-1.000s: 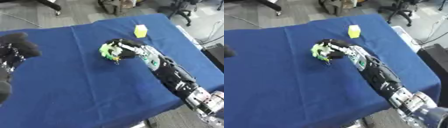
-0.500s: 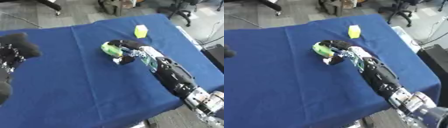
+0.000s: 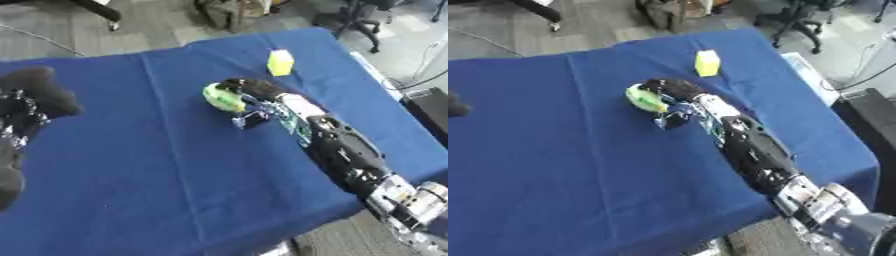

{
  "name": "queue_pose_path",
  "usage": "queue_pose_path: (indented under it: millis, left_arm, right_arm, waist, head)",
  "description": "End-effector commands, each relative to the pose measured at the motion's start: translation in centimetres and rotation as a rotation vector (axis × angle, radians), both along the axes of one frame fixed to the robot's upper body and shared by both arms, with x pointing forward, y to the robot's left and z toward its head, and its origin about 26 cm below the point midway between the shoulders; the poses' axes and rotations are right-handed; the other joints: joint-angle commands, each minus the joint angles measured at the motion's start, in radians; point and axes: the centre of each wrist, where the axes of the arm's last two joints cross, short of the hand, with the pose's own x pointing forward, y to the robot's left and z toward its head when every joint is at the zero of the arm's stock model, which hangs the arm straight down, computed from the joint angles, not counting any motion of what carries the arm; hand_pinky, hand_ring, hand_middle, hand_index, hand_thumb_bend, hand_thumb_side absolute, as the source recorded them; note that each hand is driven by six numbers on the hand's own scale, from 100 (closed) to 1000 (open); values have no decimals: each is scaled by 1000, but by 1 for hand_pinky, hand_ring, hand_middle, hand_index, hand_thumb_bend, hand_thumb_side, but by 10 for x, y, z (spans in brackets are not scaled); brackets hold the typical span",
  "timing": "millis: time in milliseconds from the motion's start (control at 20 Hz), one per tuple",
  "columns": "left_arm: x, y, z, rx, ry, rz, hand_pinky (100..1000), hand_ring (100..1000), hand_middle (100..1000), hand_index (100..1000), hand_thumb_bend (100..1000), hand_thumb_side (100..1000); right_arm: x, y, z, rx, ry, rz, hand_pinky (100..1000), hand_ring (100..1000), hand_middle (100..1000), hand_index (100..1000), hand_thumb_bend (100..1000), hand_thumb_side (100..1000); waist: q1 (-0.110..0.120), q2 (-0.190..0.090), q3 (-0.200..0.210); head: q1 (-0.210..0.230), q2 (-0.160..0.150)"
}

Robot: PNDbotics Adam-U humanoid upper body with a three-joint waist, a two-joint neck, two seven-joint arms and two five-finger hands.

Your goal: Pick up the objects with one hand, pass them to the other hand, and then place them into the box on the other side of the table.

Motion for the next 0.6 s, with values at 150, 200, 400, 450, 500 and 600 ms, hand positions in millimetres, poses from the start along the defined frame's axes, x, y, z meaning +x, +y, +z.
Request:
queue_pose_path:
  millis: [150, 200, 400, 450, 500, 600]
  left_arm:
    - [-3, -1, 7, -4, -24, -8, 804, 653, 648, 811, 833, 582]
    - [-3, -1, 7, -5, -24, -8, 804, 653, 650, 811, 831, 583]
    - [-3, -2, 7, -5, -22, -7, 801, 653, 653, 811, 823, 588]
    - [-3, -2, 7, -6, -21, -6, 800, 653, 654, 811, 822, 589]
    - [-3, -2, 7, -6, -21, -6, 800, 652, 654, 811, 820, 589]
    - [-3, -2, 6, -6, -18, -4, 800, 652, 654, 811, 820, 590]
  right_arm:
    - [0, -7, 6, 71, -163, -59, 591, 487, 370, 502, 100, 100]
    - [0, -7, 6, 86, -191, -66, 583, 475, 339, 465, 100, 100]
    - [-1, -7, 5, 141, -281, -91, 560, 409, 191, 284, 100, 100]
    - [-1, -7, 4, 152, -296, -97, 555, 405, 182, 244, 100, 100]
    - [-1, -8, 3, 162, -309, -102, 551, 400, 172, 221, 100, 100]
    - [-1, -8, 3, 179, -330, -111, 537, 386, 155, 182, 100, 100]
  waist:
    - [2, -7, -2]
    - [2, -7, -2]
    - [2, -7, -2]
    - [2, -7, -2]
    - [2, -7, -2]
    - [2, -7, -3]
  head:
    - [-4, -2]
    - [-5, -2]
    - [-8, -2]
    - [-9, -2]
    - [-9, -2]
    - [-9, -2]
